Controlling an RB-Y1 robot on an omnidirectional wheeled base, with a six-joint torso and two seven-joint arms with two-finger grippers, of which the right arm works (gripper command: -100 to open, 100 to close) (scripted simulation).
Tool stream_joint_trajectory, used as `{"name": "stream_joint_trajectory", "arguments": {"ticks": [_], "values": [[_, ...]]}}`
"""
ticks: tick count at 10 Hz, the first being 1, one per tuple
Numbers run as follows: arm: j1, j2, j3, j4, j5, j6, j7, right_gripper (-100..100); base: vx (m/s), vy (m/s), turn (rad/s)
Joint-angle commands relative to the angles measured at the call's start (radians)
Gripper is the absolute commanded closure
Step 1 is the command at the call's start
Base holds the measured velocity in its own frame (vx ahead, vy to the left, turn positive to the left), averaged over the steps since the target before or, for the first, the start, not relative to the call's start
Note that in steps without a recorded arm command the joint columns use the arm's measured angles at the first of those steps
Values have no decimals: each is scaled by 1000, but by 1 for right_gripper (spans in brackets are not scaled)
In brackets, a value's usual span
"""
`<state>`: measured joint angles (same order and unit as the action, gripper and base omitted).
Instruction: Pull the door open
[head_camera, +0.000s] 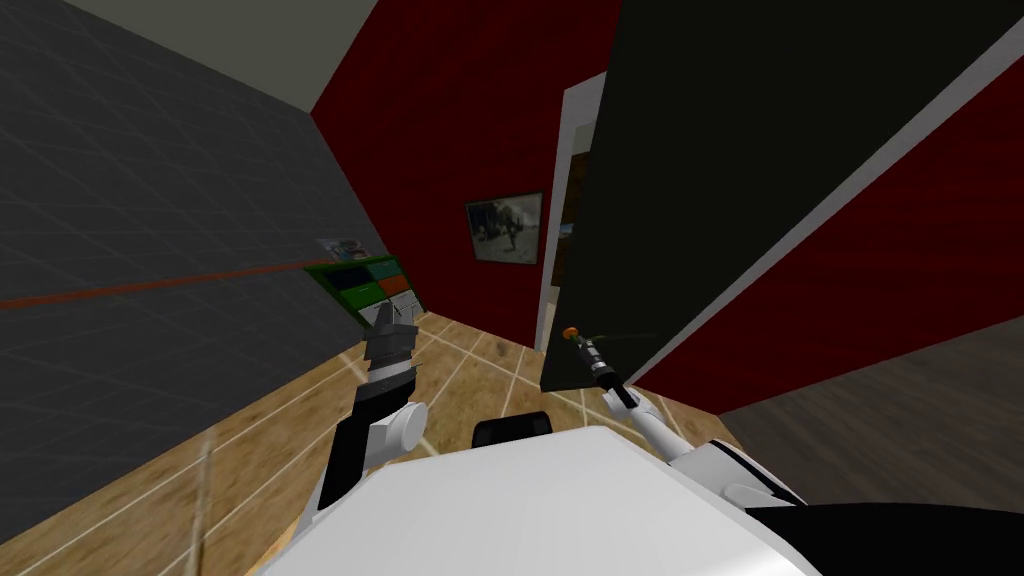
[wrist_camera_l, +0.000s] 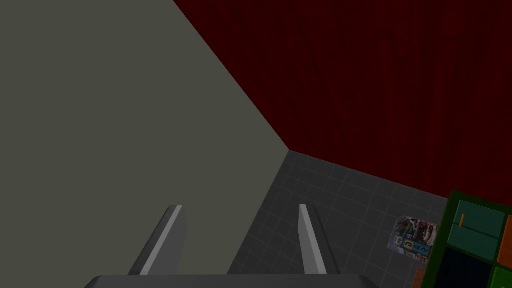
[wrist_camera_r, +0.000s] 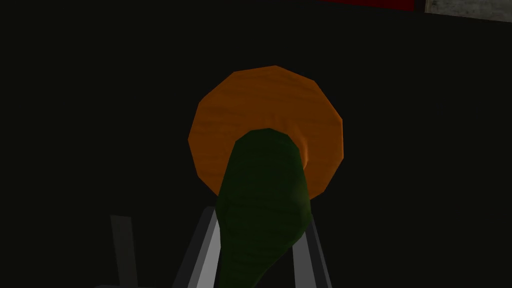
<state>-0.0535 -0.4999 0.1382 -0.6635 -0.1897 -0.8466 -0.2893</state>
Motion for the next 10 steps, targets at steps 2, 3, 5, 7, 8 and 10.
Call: {"name": "stream_joint_trajectory", "arguments": {"ticks": [2, 3, 5, 7, 8, 10], "values": [[28, -31, 27, -6, 5, -46, -29, 100, -174, -66, 134], [40, -44, 39, -8, 7, -65, -41, 100, -232, -102, 125], [65, -71, 63, -13, 11, -104, -66, 100, -211, -105, 107], [65, -71, 63, -13, 11, -104, -66, 100, -90, -19, 11], [80, -88, 77, -17, 13, -129, -81, 100, -84, -23, 60], [83, -83, 83, -21, 15, -126, -81, 100, -95, -46, 68]]}}
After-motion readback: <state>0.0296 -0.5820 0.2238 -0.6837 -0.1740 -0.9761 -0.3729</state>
